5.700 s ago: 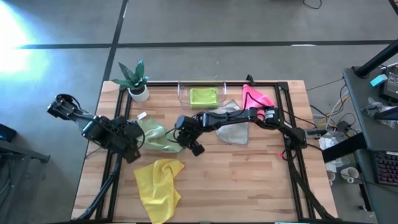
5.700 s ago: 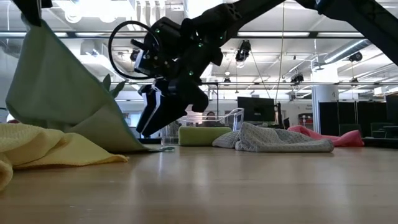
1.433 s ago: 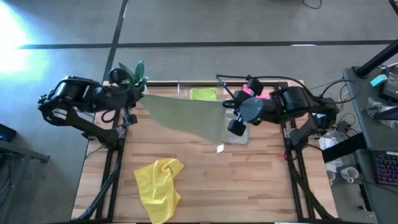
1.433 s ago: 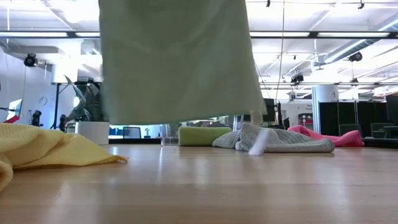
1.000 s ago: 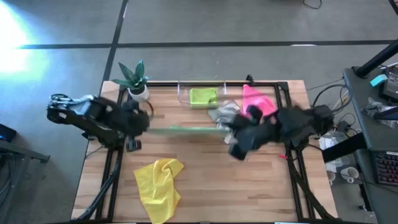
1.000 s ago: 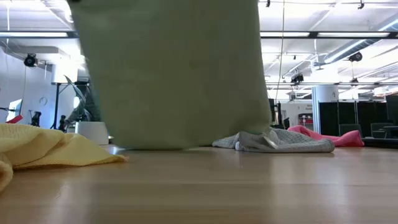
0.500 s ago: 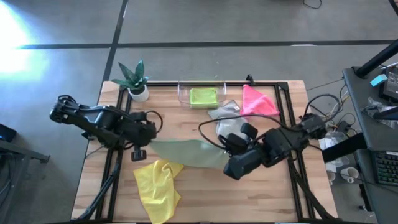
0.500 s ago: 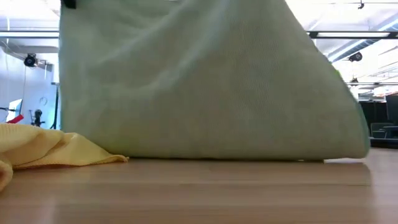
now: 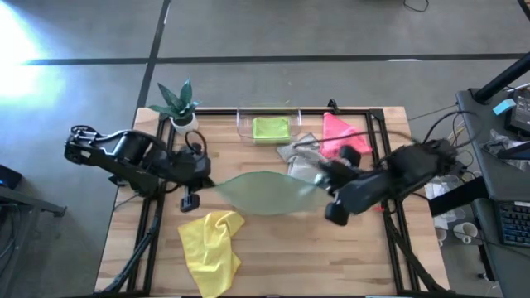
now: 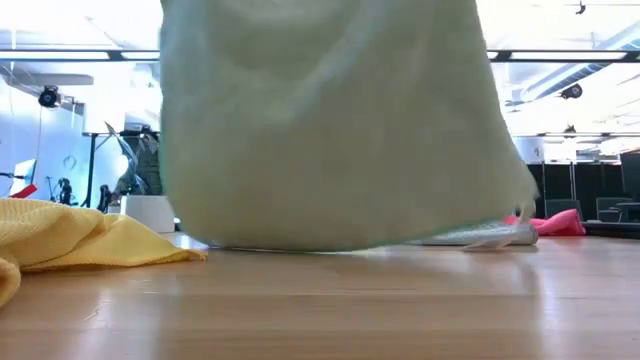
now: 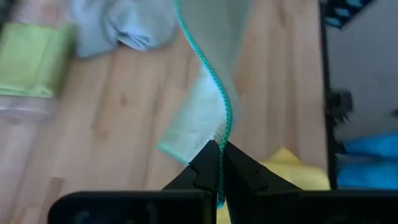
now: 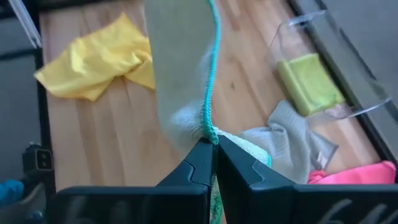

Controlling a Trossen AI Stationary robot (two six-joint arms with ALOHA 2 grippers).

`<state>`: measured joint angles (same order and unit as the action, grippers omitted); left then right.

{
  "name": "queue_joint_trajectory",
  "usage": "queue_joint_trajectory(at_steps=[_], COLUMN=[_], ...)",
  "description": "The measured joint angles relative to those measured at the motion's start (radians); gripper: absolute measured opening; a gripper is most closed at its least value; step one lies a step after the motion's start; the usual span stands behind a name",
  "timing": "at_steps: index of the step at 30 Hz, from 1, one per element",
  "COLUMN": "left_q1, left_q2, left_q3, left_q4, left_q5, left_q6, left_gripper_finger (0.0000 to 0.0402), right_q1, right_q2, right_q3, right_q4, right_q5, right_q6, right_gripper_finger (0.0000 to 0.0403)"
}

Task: Fold microfiber towels
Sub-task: Fold the light green microfiber cloth

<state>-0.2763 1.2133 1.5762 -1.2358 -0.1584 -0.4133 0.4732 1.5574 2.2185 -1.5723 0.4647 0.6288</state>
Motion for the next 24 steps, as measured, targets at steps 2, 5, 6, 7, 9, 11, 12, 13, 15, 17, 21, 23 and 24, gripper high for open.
queue_joint_trajectory(at_steps=[2,5,6,7,9,11,12,13,15,17,21,23,24], left_q1=[0.018,0.040,0.045,0.049,0.053,0.054,0.054,0.054,0.054,0.055,0.053,0.048,0.042], left_q2=[0.000,0.009,0.015,0.022,0.038,0.063,0.078,0.093,0.123,0.148,0.193,0.209,0.215], left_q3=[0.018,0.050,0.064,0.078,0.105,0.137,0.156,0.173,0.209,0.243,0.314,0.336,0.341], left_q4=[0.009,0.047,0.058,0.068,0.095,0.105,0.103,0.101,0.094,0.091,0.010,-0.056,-0.089], left_q5=[-0.054,-0.132,-0.141,-0.146,-0.167,-0.203,-0.230,-0.256,-0.288,-0.296,-0.296,-0.289,-0.275], left_q6=[0.001,0.005,0.013,0.031,0.081,0.128,0.146,0.165,0.195,0.212,0.200,0.127,0.077], left_gripper_finger=[0.0000,0.0000,0.0000,0.0000,0.0000,0.0000,0.0000,0.0000,0.0000,0.0000,0.0000,0.0000,0.0000], right_q1=[0.000,-0.010,-0.012,-0.015,-0.026,-0.035,-0.041,-0.048,-0.062,-0.070,-0.072,-0.071,-0.066], right_q2=[-0.040,-0.093,-0.111,-0.126,-0.154,-0.178,-0.190,-0.200,-0.222,-0.239,-0.258,-0.261,-0.261], right_q3=[0.000,0.000,0.000,0.000,0.000,0.000,0.000,0.000,0.000,0.000,-0.001,-0.018,-0.034], right_q4=[0.000,0.000,0.000,0.000,0.000,0.000,0.000,0.001,0.001,0.000,0.001,0.003,0.003], right_q5=[0.009,0.010,0.010,0.010,0.015,0.038,0.054,0.066,0.078,0.081,0.075,0.053,0.042], right_q6=[-0.006,-0.014,-0.014,-0.016,-0.037,-0.062,-0.077,-0.098,-0.132,-0.142,-0.103,-0.044,-0.008], right_gripper_finger=[0.0008,0.0008,0.0008,0.0008,0.0008,0.0008,0.0008,0.0008,0.0008,0.0008,0.0008,0.0008,0.0008])
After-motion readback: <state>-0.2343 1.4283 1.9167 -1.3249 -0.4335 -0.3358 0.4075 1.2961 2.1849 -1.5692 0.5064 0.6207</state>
